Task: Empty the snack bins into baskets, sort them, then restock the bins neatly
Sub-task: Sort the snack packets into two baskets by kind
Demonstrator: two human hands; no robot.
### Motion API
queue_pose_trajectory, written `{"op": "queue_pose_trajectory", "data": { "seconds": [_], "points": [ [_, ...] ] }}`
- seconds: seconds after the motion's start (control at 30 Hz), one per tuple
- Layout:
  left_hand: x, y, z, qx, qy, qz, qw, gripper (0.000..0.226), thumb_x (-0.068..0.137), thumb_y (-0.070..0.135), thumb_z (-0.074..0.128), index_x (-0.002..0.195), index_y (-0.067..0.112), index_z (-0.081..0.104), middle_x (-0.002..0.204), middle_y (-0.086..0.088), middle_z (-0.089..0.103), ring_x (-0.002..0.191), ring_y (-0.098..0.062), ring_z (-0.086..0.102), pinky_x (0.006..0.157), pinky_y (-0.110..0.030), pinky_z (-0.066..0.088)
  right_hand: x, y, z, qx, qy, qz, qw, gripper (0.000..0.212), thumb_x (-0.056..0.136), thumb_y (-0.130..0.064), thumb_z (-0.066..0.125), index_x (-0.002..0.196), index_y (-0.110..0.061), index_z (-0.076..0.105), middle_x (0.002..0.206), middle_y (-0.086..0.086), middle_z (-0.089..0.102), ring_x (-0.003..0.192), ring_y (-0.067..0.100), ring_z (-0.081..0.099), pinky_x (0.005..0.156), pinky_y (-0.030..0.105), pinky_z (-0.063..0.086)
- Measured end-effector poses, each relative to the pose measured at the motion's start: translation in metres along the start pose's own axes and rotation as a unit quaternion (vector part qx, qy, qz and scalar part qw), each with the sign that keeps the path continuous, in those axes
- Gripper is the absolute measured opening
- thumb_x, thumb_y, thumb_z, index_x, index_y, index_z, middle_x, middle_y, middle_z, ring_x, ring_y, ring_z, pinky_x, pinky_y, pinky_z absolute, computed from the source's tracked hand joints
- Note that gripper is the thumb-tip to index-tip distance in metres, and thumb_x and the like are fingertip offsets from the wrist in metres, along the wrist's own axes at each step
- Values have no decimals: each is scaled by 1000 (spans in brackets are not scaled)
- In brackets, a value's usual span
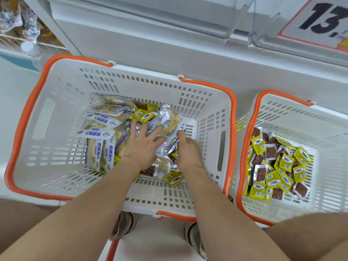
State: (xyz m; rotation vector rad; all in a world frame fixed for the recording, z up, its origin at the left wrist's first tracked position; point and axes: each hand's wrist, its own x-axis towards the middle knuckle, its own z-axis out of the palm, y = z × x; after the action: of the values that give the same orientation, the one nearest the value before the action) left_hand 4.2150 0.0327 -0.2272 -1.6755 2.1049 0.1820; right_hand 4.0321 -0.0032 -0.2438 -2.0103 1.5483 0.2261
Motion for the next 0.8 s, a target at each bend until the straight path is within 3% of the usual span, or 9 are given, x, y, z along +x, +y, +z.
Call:
{"op": "queue_pose_trajectory", "data": {
  "seconds": [0.1, 0.23, 0.37, 0.43, 0.53, 0.63, 0.7, 0.77, 0.8],
  "points": [
    [-7, -4, -7, -6, -3, -30, 1000, 64, 80, 62, 72, 134, 34, 53, 162, -3, 23, 141, -50, 28, 115, -77, 8, -2, -3, -5, 8, -12, -7, 1000, 85, 75, 16, 70, 136, -27, 30, 94, 6, 50, 79, 27, 55, 62, 38, 43],
    [-11, -3, -9, -37, 12, -49, 998, 56, 73, 54, 81, 119, 28, 62, 151, -8, 36, 135, -51, 33, 115, -73, 13, -2, -7, -6, -48, -6, -26, 998, 83, 71, 4, 83, 132, -24, 33, 106, 3, 60, 111, 28, 52, 85, 42, 42],
    [-9, -3, -14, -92, 37, 1, 995, 35, 84, 41, 71, 112, 21, 64, 122, -5, 53, 118, -33, 45, 101, -48, 38, -2, -11, -6, -73, -63, -11, 995, 93, 77, 3, 78, 149, -19, 24, 133, 11, 49, 128, 31, 44, 101, 49, 43],
    [-10, -2, -20, -159, -2, 17, 987, 25, 92, 40, 66, 108, 22, 62, 112, -1, 62, 110, -27, 56, 91, -41, 47, -4, -11, -8, -77, -71, -5, 995, 87, 80, 2, 76, 148, -15, 24, 131, 12, 52, 124, 33, 51, 100, 50, 46],
    [-10, 4, -28, -238, -101, -3, 966, 27, 90, 51, 67, 103, 27, 68, 104, 4, 68, 99, -23, 67, 75, -34, 52, -8, -12, -14, -61, -66, 24, 996, 74, 79, 2, 76, 137, -8, 31, 121, 15, 59, 106, 36, 64, 85, 45, 53],
    [-6, 17, -25, -398, -217, -3, 891, 35, 74, 56, 79, 87, 24, 78, 82, 3, 76, 83, -19, 73, 76, -40, 62, -12, -15, -22, -18, -73, 72, 995, 59, 79, -4, 79, 126, -5, 45, 119, 15, 60, 107, 37, 66, 83, 44, 56],
    [-3, 28, -26, -460, -281, -7, 842, 53, 68, 65, 81, 102, 25, 76, 93, -4, 77, 80, -25, 74, 66, -41, 65, -14, -16, -29, -32, -84, 73, 993, 40, 82, -12, 79, 116, -8, 59, 119, 15, 61, 111, 33, 65, 86, 40, 55],
    [-3, 42, -32, -417, -332, 30, 846, 63, 77, 66, 77, 129, 31, 67, 117, 0, 71, 88, -23, 70, 61, -33, 61, -17, -15, -36, -52, -69, 69, 994, 31, 85, -13, 75, 114, -11, 63, 124, 14, 58, 112, 31, 64, 88, 38, 54],
    [-3, 48, -32, -371, -342, 62, 861, 59, 85, 66, 71, 131, 30, 67, 120, 1, 69, 89, -21, 66, 65, -30, 56, -18, -15, -40, -68, -54, 63, 994, 32, 87, -9, 72, 118, -12, 62, 128, 14, 54, 113, 32, 63, 92, 38, 53]
  ]
}}
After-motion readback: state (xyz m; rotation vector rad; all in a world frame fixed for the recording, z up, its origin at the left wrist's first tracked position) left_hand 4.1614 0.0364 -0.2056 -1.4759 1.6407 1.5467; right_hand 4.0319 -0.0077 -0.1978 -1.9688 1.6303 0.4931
